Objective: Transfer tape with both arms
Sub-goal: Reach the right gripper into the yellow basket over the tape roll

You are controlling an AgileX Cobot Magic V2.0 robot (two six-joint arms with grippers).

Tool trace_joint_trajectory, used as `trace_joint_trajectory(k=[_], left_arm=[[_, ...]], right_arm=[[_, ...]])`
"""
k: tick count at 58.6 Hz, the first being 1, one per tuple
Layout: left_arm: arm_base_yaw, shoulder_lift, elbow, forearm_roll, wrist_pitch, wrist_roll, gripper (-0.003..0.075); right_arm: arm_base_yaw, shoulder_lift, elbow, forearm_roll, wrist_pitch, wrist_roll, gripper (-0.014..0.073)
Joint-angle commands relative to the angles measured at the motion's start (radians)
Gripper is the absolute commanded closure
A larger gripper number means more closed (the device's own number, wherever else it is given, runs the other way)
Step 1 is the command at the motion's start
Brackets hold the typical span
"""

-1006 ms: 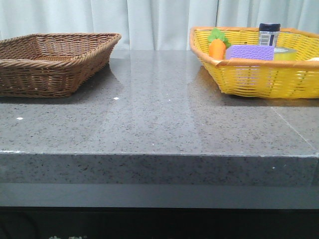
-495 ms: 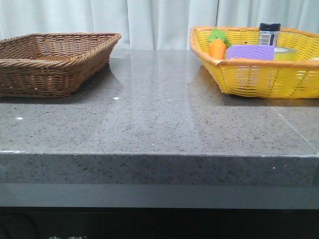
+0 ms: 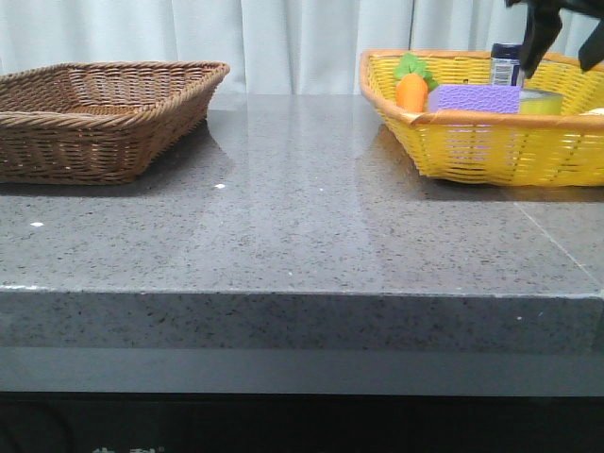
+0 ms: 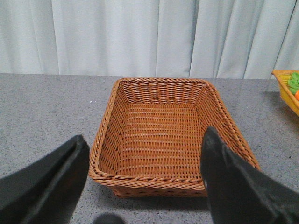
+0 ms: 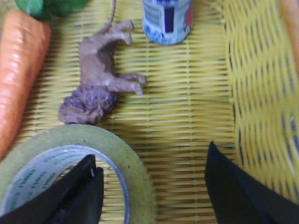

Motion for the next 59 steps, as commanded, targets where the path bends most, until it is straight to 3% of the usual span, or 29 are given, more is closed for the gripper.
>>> trace_joint_trajectory(k=[1, 15, 26, 31, 59], left_arm=[[0.003, 0.011, -0.035, -0.009, -0.078, -0.011, 0.0230], [0.003, 0.011, -0.035, -0.009, -0.078, -0.011, 0.0230], [0.003, 0.011, -0.035, -0.009, -0.078, -0.011, 0.0230], [0.003, 0.011, -0.035, -0.009, -0.078, -0.011, 0.0230], [0.003, 0.011, -0.035, -0.009, -0.078, -0.011, 0.0230]], right_arm=[[-0.002, -0.024, -0.039, 0.001, -0.044, -0.005, 0.0110], [0.013, 0.011, -0.041, 0.001, -0.049, -0.005, 0.0142], [0.015, 0.013, -0.041, 0.001, -0.049, -0.005, 0.0415], [0.015, 0.013, -0.044, 0.001, -0.051, -0.005, 0.0486], [0.015, 0.003, -0.084, 0.001, -0.029, -0.005, 0.0496]])
